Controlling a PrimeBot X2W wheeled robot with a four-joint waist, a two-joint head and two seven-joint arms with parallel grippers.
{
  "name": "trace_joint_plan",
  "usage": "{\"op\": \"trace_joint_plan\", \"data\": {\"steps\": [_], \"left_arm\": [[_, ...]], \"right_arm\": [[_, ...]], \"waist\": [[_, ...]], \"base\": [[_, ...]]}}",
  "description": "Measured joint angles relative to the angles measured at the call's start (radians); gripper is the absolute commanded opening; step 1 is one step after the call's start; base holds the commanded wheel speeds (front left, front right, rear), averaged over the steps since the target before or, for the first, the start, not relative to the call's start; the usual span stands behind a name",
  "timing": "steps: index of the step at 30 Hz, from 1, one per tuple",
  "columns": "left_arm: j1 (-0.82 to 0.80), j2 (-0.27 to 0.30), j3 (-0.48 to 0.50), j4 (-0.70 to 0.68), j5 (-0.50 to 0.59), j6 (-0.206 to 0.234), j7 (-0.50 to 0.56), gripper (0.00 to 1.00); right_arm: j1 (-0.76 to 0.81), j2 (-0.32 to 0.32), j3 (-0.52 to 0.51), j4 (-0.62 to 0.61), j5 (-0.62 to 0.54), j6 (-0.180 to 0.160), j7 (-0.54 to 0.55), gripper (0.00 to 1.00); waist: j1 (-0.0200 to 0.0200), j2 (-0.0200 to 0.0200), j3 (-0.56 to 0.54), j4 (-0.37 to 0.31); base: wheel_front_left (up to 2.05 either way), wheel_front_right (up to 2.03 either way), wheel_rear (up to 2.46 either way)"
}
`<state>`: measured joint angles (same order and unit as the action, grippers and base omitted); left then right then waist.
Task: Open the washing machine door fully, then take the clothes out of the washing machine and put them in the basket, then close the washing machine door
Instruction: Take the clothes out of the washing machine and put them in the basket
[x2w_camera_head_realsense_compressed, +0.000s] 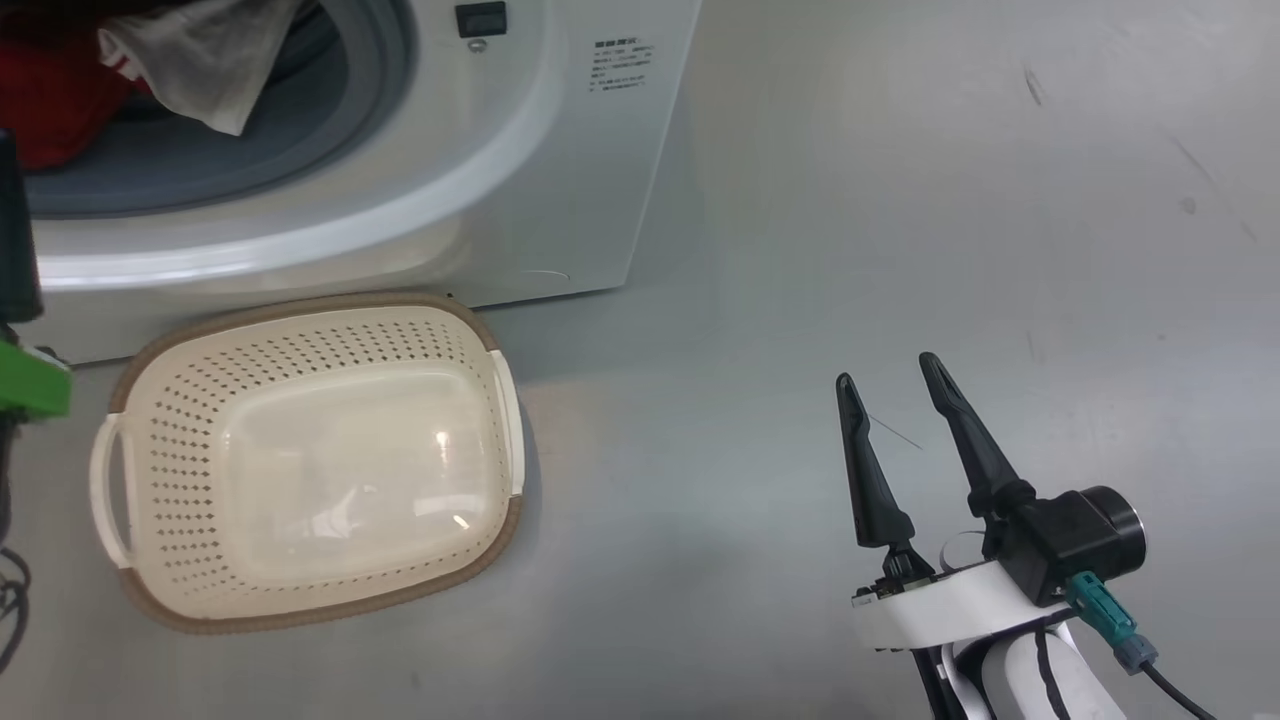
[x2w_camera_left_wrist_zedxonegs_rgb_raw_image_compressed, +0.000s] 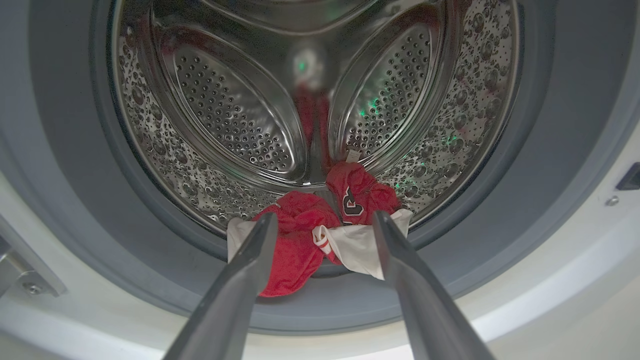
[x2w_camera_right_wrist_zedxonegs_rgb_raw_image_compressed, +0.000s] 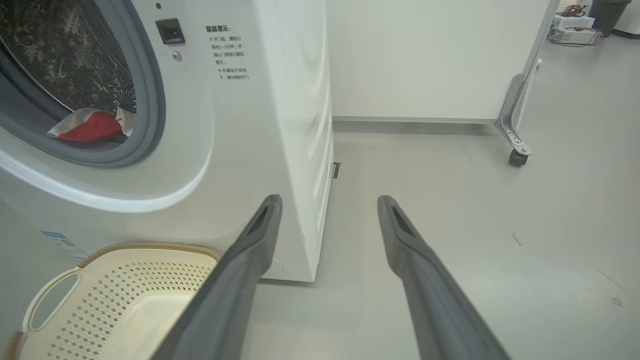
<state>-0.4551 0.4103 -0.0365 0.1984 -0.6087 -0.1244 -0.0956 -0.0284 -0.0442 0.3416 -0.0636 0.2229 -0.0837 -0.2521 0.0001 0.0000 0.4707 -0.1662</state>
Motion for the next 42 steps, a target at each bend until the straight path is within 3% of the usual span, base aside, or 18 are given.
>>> {"op": "trace_joint_plan", "data": {"steps": [10,23,28,42], "left_arm": [[-0.154,0.014,-0.017,0.126,-0.008,0.001,0.107,1.0],[-0.331,0.057,-0.061,0.274,0.051,0.058,0.249,1.0],[-0.386,0.074,-0.058,0.319,0.065,0.076,0.277,1.0],[-0.496,0.093,-0.09,0.395,0.097,0.077,0.337,1.0]], "right_arm": [[-0.032,0.0,0.04,-0.011,0.021,-0.017,0.0,1.0],[-0.073,0.0,0.087,-0.013,0.033,-0.034,0.0,1.0],[-0.092,0.0,0.105,-0.013,0.041,-0.034,0.0,1.0],[-0.126,0.0,0.142,-0.016,0.066,-0.035,0.0,1.0]], "waist": [[0.0,0.0,0.084,-0.076],[0.0,0.0,0.153,-0.12],[0.0,0.0,0.17,-0.132],[0.0,0.0,0.209,-0.167]], "base": [[0.0,0.0,0.0],[0.0,0.0,0.0],[0.0,0.0,0.0],[0.0,0.0,0.0]]}}
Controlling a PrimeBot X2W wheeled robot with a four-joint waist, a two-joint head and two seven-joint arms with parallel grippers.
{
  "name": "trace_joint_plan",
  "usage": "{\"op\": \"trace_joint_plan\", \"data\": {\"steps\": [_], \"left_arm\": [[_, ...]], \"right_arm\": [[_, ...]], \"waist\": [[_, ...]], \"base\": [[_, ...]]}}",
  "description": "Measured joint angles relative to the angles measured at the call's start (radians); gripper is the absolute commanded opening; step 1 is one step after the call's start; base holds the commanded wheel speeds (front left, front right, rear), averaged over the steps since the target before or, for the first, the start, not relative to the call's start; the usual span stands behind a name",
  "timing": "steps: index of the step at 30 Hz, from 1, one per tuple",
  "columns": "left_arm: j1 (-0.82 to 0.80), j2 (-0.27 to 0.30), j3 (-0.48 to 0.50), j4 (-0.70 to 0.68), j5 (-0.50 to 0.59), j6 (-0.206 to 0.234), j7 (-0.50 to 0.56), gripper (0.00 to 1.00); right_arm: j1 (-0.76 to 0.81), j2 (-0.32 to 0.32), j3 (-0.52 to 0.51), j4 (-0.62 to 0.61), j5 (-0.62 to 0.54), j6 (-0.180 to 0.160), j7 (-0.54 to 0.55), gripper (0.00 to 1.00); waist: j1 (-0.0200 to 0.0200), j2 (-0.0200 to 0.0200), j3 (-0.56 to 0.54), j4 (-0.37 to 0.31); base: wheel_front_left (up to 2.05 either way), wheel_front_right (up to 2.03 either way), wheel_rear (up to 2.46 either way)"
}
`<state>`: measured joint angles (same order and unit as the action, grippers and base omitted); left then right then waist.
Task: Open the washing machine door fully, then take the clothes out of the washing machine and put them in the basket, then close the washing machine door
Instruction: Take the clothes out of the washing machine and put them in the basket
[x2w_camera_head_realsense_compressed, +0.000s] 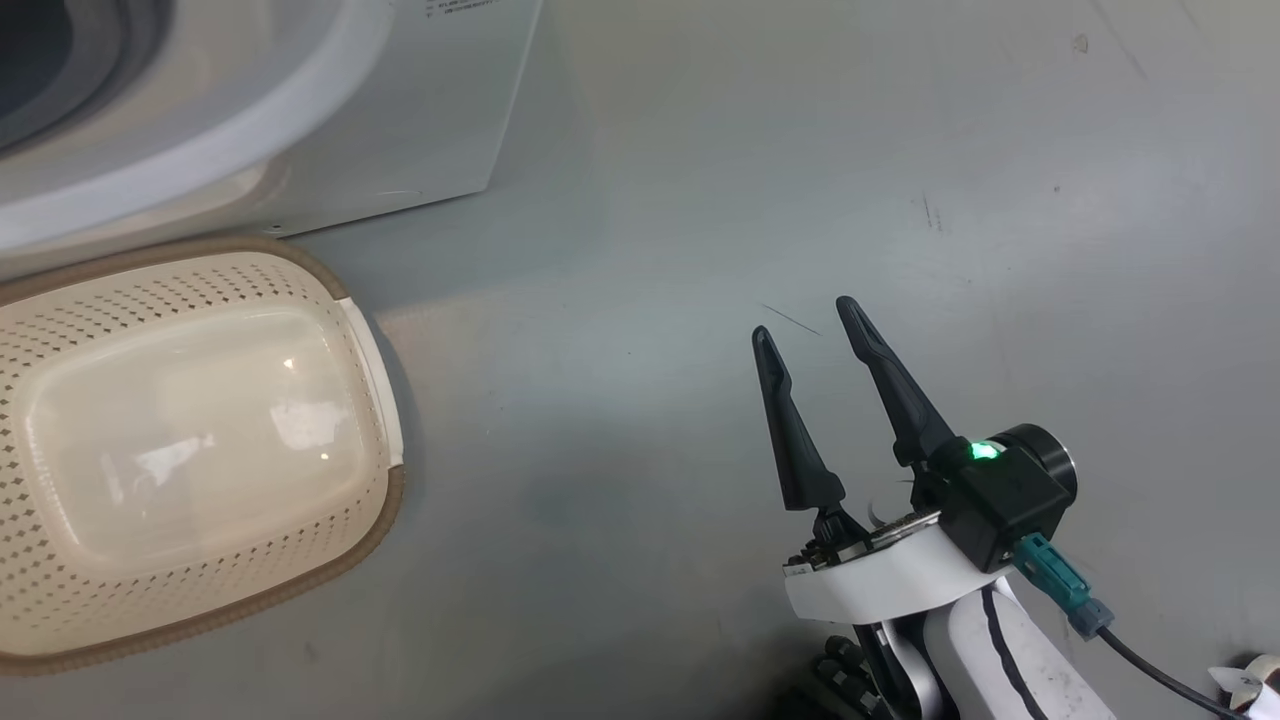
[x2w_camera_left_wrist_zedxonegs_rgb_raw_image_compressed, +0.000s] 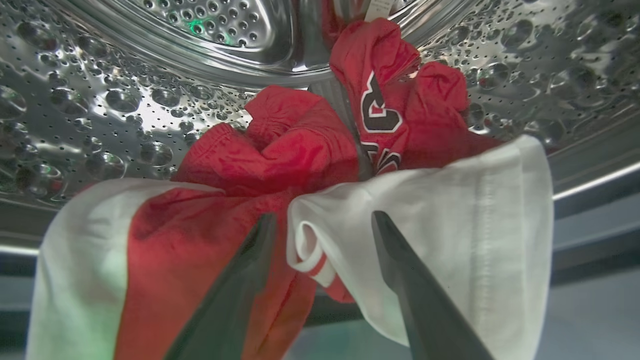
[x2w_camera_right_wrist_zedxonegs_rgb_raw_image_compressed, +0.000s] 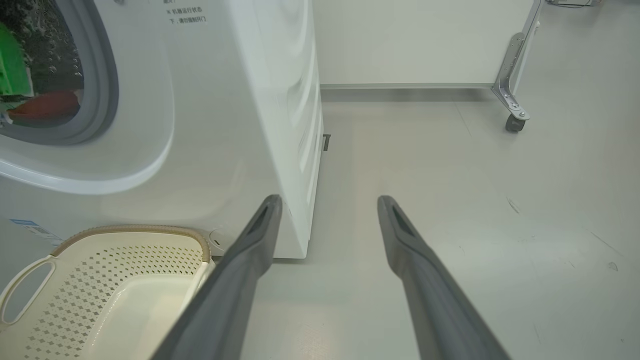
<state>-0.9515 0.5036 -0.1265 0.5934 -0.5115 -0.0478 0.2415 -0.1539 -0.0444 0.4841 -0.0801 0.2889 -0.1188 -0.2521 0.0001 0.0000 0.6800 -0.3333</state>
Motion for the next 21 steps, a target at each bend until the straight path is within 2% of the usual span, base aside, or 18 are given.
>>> {"op": "trace_joint_plan", "data": {"steps": [8,16,17,18,19,21], "left_arm": [[-0.049,0.011,-0.017,0.04,0.01,-0.003,0.012,1.0],[-0.079,0.009,-0.043,0.074,0.02,-0.025,0.027,1.0],[-0.079,0.009,-0.043,0.074,0.02,-0.025,0.027,0.47],[-0.081,0.007,-0.043,0.078,0.02,-0.025,0.031,0.17],[-0.084,0.006,-0.043,0.082,0.02,-0.028,0.031,0.0],[-0.088,0.003,-0.044,0.09,0.02,-0.029,0.031,0.0]], "right_arm": [[-0.011,0.0,0.005,-0.009,0.007,-0.007,0.0,1.0],[-0.012,0.0,0.001,-0.009,0.013,-0.007,0.0,1.0],[-0.012,0.0,0.001,-0.009,0.013,-0.007,0.0,1.0],[-0.013,0.0,0.0,-0.009,0.013,-0.007,0.0,1.0],[-0.014,0.0,-0.002,-0.009,0.014,-0.007,0.0,1.0],[-0.016,0.0,-0.006,-0.009,0.016,-0.007,0.0,1.0]], "waist": [[0.0,0.0,0.019,-0.016],[0.0,0.0,0.028,-0.024],[0.0,0.0,0.028,-0.024],[0.0,0.0,0.029,-0.025],[-0.0001,0.0,0.029,-0.026],[0.0,0.0,0.03,-0.027]], "base": [[0.0,0.0,0.0],[0.0,0.0,0.0],[0.0,0.0,0.0],[0.0,0.0,0.0],[0.0,0.0,0.0],[0.0,0.0,0.0]]}}
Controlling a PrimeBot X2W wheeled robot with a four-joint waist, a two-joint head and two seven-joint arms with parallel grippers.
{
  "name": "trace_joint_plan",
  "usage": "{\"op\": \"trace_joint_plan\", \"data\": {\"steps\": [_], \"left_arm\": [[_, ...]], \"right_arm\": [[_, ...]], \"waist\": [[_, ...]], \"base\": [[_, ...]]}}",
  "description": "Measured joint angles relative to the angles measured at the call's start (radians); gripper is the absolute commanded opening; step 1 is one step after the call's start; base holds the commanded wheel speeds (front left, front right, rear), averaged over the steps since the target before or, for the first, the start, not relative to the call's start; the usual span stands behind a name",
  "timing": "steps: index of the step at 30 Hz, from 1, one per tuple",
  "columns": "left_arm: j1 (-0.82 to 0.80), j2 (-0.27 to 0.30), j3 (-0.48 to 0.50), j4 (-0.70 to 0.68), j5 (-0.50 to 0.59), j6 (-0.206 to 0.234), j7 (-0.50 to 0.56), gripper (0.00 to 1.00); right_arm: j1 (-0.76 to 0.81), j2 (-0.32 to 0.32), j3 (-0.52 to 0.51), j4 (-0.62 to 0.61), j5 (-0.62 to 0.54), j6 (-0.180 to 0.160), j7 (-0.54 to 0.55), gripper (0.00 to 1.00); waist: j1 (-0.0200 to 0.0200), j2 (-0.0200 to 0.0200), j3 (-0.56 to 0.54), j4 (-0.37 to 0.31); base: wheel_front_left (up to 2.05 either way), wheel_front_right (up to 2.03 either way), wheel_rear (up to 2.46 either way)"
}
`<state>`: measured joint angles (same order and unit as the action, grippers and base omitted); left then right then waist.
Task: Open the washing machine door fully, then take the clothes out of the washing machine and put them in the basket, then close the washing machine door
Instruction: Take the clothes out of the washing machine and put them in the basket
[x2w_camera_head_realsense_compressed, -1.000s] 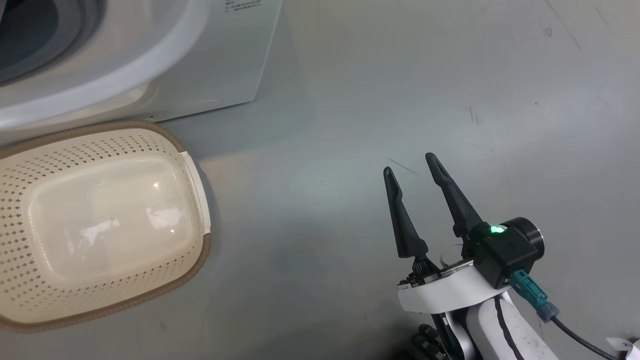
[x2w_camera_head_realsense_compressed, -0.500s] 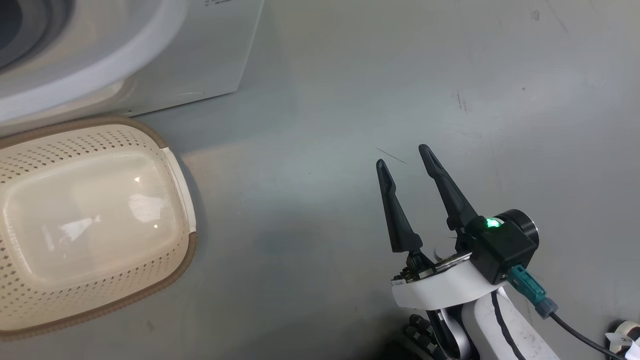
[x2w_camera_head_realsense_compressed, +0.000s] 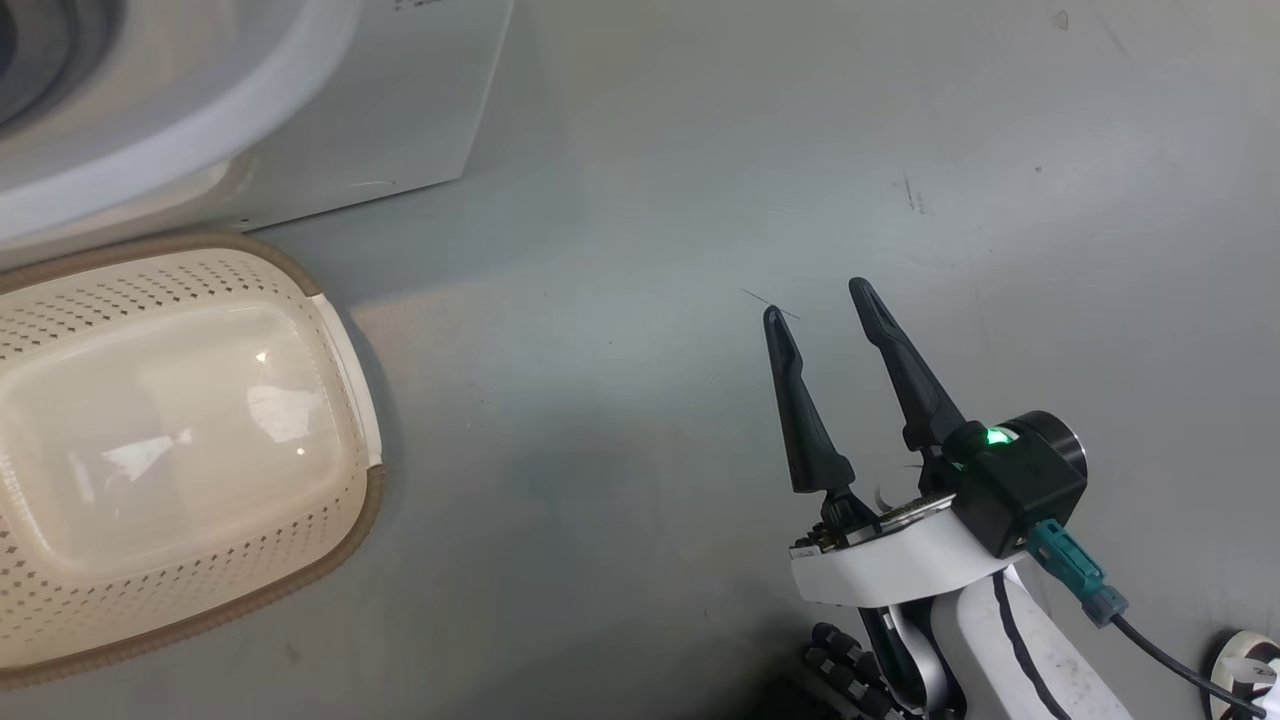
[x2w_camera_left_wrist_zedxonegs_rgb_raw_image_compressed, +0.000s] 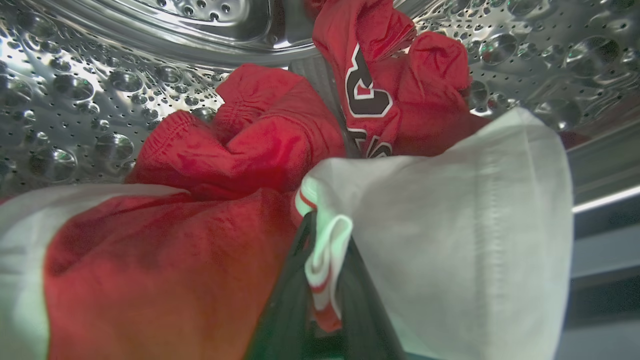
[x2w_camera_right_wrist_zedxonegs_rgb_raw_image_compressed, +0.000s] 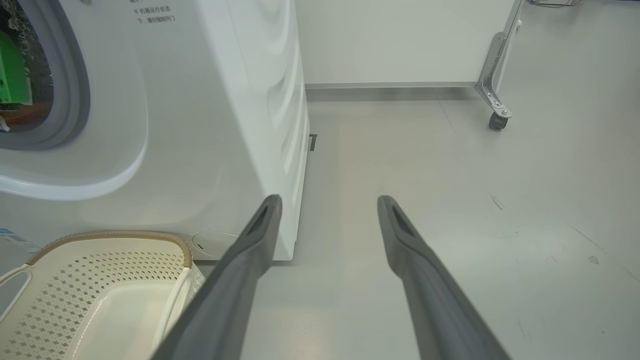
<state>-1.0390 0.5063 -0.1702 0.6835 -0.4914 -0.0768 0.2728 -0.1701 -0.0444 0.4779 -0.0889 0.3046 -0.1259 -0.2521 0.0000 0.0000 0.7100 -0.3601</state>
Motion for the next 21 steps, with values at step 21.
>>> {"op": "trace_joint_plan", "data": {"steps": [21], "left_arm": [[-0.005,-0.113,-0.027,0.096,-0.023,-0.029,-0.154,0.0]], "right_arm": [[-0.007,0.0,-0.067,0.051,-0.019,0.0,0.0,1.0]], "waist": [[0.0,0.0,-0.091,0.048]], "base": [[0.0,0.0,0.0]]}}
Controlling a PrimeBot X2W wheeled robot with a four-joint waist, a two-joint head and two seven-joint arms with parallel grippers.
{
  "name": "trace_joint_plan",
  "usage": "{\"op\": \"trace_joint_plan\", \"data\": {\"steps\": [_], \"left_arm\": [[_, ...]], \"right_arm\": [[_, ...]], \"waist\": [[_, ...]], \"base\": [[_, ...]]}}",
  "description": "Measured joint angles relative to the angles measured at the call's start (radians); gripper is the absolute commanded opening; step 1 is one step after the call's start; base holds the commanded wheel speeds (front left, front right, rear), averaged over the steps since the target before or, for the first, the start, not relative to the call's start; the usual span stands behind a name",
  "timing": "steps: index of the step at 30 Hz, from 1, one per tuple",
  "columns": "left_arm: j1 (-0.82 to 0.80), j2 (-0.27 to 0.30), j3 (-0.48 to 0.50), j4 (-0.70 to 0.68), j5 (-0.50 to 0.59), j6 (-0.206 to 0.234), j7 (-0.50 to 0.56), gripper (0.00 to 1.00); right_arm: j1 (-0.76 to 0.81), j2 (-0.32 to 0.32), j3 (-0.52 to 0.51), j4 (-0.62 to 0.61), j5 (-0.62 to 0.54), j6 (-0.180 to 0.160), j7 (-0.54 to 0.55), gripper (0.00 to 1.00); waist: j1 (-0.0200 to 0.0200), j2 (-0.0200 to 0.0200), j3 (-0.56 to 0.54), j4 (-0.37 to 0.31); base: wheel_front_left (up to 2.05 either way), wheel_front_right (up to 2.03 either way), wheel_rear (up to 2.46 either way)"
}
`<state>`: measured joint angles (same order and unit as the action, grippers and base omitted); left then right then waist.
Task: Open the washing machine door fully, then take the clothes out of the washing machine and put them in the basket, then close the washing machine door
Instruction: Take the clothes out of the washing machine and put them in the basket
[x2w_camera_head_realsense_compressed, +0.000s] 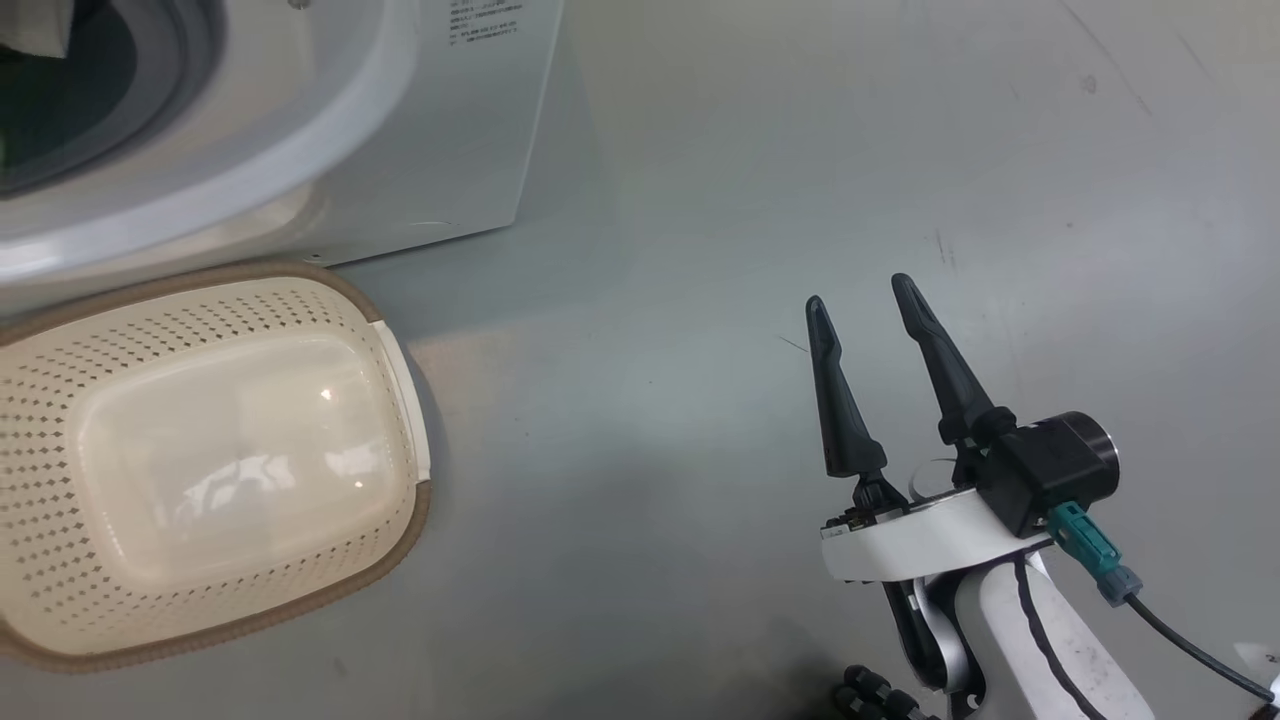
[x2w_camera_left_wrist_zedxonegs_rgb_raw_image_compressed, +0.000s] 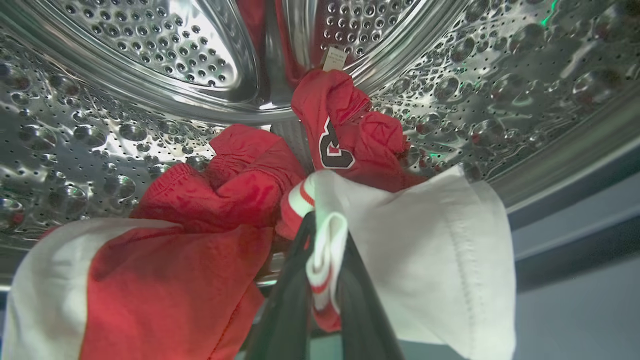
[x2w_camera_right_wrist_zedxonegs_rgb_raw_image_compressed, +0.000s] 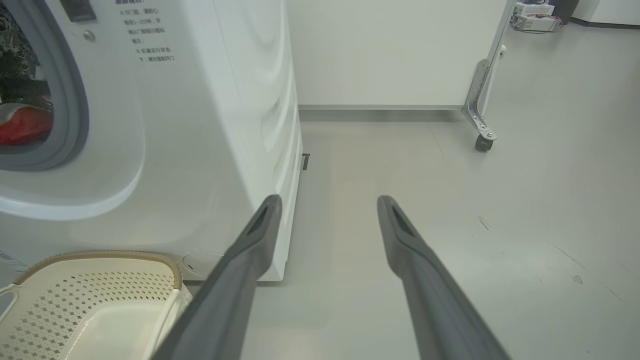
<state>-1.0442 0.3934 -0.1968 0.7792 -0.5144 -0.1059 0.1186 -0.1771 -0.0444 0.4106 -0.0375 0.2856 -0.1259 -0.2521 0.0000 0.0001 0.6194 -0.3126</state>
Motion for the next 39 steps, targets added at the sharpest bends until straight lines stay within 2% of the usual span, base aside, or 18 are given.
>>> {"op": "trace_joint_plan", "data": {"steps": [16,24,31,39], "left_arm": [[0.137,-0.06,-0.029,0.047,-0.026,-0.015,-0.183,0.0],[0.228,-0.069,-0.052,0.044,-0.042,-0.016,-0.28,0.0],[0.306,-0.096,-0.102,0.005,-0.064,-0.018,-0.339,0.0],[0.383,-0.088,-0.11,-0.059,-0.075,-0.018,-0.368,0.0]], "right_arm": [[0.003,-0.002,-0.06,0.046,-0.016,0.0,0.0,1.0],[0.026,-0.002,-0.088,0.067,-0.017,0.0,0.0,1.0],[0.054,-0.002,-0.107,0.086,-0.017,0.0,0.0,1.0],[0.087,-0.002,-0.128,0.105,-0.023,0.0,0.0,1.0]], "waist": [[0.0,0.0,-0.121,0.095],[0.0,-0.0001,-0.188,0.147],[0.0,0.0,-0.249,0.192],[0.0,0.0,-0.319,0.241]], "base": [[0.0,0.0,0.0],[0.0,0.0,0.0],[0.0,0.0,0.0],[0.0,0.0,0.0]]}}
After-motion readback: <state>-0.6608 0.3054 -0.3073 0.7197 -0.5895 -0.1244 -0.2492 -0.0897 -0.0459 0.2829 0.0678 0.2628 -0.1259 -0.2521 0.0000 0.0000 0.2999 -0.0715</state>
